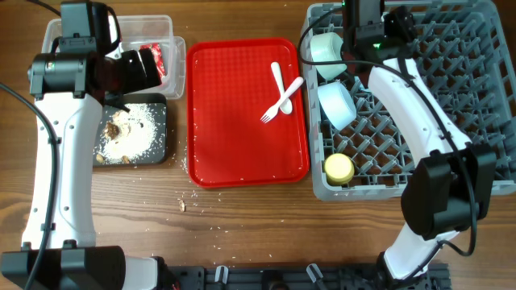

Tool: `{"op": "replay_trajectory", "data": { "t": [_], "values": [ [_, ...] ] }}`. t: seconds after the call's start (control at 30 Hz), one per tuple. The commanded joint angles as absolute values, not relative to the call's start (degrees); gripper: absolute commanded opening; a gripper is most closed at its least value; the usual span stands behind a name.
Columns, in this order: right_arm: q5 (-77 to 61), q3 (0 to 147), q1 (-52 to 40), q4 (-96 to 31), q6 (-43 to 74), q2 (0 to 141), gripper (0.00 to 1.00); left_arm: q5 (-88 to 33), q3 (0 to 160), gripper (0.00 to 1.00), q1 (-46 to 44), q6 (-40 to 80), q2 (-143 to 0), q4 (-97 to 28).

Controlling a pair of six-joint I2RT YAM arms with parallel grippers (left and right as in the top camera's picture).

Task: Sort waste into correct bins and load items into the dishwasher rack
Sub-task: 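Carry the plate into the rack and stand it upright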

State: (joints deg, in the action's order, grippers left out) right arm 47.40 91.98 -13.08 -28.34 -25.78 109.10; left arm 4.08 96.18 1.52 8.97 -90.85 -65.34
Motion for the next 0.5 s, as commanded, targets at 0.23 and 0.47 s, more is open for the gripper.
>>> {"op": "replay_trajectory", "data": {
  "t": [0.23,0.47],
  "values": [
    [-2.42,92.2,-13.32,-44.1,4.14,96.9,1.0,4.58,96.73,1.0,1.74,9.69,-90.87,-65.21],
    [-23.03,92.18,-15.42,-38.3,16.75,97.93,0.89,4.6,96.73,1.0,1.74,9.69,-90.87,-65.21]
  ]
}}
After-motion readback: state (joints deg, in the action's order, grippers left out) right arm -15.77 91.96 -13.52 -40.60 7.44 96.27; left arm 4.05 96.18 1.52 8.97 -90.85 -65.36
